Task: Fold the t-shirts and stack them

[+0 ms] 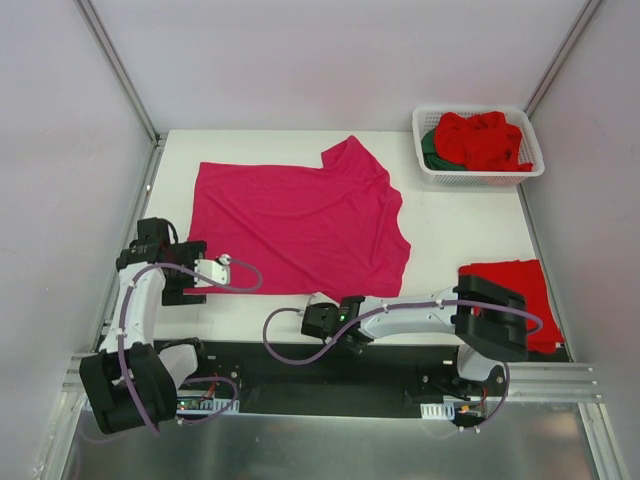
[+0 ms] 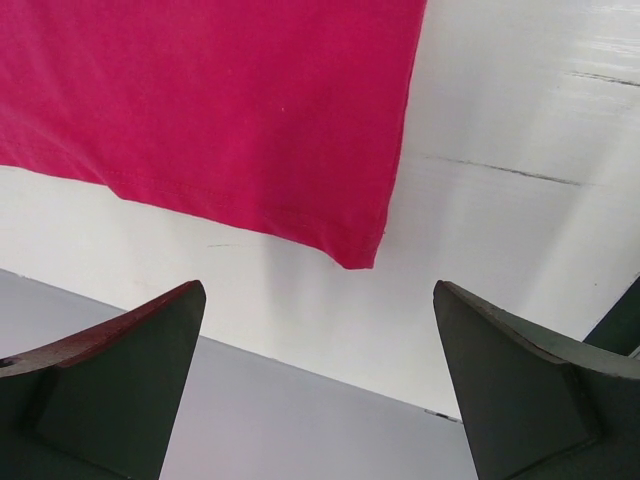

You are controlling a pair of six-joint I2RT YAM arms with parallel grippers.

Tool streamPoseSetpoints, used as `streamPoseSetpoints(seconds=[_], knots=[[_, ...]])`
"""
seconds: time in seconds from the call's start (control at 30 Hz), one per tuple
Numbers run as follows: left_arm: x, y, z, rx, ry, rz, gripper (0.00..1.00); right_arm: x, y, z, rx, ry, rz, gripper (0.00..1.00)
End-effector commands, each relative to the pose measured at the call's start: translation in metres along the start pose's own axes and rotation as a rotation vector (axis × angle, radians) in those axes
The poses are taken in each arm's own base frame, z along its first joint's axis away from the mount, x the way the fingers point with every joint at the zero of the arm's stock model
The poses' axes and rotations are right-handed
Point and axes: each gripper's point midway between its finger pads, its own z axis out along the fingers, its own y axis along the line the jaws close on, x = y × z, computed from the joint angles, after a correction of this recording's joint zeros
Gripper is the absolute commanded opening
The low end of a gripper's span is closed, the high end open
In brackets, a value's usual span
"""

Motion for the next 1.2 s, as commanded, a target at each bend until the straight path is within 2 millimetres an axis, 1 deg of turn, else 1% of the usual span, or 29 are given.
streamPoseSetpoints(seconds=[0.0,0.1,0.27,0.33,0.37,0.4,0.53,0.6,0.77,0.8,0.9,0.93,1.17], knots=[[-0.009,-0.001,0.002,-0.048,-0.027,0.067,0.99,0.001,-0.004,0.000,0.002,-0.007,0.004,0.01],[-0.005,-0.010,0.009,-0.008,-0.012,0.042,0.99,0.002,-0.004,0.001,-0.003,-0.002,-0.002,0.02],[-0.011,-0.026,0.017,0.074,-0.058,0.047,0.99,0.005,-0.004,0.001,-0.011,0.008,-0.007,0.02],[-0.017,-0.026,0.013,0.099,-0.088,0.040,0.99,0.006,-0.004,0.002,-0.013,0.015,-0.007,0.02],[-0.019,-0.034,0.013,0.147,-0.099,0.027,0.99,0.007,-0.005,0.002,-0.015,0.016,-0.006,0.02],[-0.019,-0.030,0.010,0.147,-0.101,0.029,0.99,0.007,-0.005,0.002,-0.015,0.016,-0.003,0.02],[-0.017,-0.038,0.009,0.206,-0.093,0.026,0.99,0.007,-0.005,0.002,-0.017,0.022,0.005,0.02],[-0.014,-0.046,0.010,0.249,-0.078,0.032,0.99,0.007,-0.005,0.003,-0.019,0.022,0.007,0.02],[-0.009,-0.046,0.014,0.281,-0.064,0.021,0.98,0.011,-0.006,0.004,-0.020,0.033,0.014,0.02],[-0.004,-0.049,0.016,0.300,-0.042,0.024,0.97,0.011,-0.007,0.003,-0.020,0.033,0.016,0.02],[0.002,-0.049,0.022,0.295,-0.023,0.035,0.96,0.011,-0.008,0.003,-0.019,0.032,0.018,0.02],[0.004,-0.042,0.025,0.270,-0.013,0.028,0.96,0.011,-0.007,0.003,-0.018,0.033,0.014,0.02],[0.020,-0.019,0.036,0.204,0.043,-0.004,0.95,0.013,-0.009,0.004,-0.015,0.032,0.013,0.02]])
